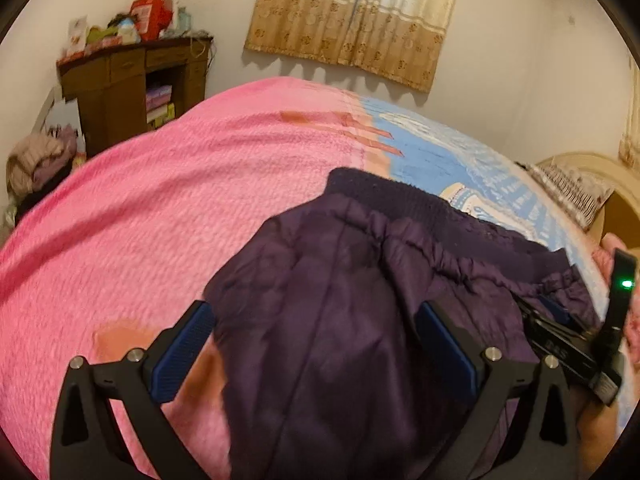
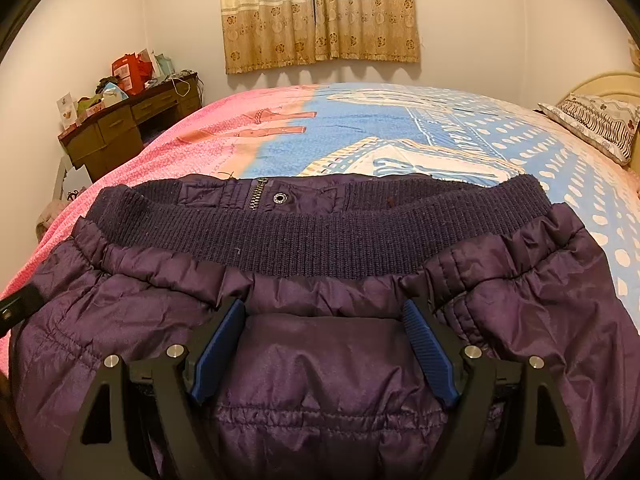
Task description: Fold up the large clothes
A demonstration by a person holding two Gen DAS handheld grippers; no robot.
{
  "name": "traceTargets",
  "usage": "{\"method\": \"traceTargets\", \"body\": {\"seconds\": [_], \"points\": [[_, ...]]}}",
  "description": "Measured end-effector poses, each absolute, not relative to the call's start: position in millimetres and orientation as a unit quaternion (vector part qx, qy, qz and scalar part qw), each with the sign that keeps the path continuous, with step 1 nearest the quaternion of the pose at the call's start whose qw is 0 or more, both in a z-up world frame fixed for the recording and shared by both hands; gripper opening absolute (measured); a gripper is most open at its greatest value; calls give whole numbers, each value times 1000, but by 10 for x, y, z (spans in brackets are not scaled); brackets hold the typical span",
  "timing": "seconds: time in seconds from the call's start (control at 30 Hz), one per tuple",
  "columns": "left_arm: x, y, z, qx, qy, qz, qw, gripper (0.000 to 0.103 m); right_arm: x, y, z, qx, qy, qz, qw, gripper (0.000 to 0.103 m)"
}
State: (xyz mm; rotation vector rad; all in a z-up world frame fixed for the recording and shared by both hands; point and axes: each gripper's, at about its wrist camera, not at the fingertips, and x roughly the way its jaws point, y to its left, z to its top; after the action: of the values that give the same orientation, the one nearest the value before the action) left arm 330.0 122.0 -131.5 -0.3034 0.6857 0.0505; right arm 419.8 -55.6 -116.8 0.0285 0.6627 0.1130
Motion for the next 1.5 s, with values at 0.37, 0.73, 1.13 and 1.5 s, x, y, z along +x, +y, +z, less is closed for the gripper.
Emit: {"method": "traceTargets", "body": {"seconds": [0.37, 0.73, 1.13, 1.5], "points": [[3150, 1301, -1588, -199, 352, -5, 915, 103, 4167, -548, -1166, 16, 321, 56, 945, 82], [3276, 1213, -1648, -189, 369, -10, 910, 103, 4151, -560, -1162, 16, 320, 56, 945, 82], [3278, 1283, -1672, -202, 370, -32, 906, 103, 4118, -564, -1103, 11, 328, 59, 943, 82], [3225, 1407, -1700, -249, 354, -90, 897, 84, 3365, -838, -559, -59, 295, 52, 952, 83]]}}
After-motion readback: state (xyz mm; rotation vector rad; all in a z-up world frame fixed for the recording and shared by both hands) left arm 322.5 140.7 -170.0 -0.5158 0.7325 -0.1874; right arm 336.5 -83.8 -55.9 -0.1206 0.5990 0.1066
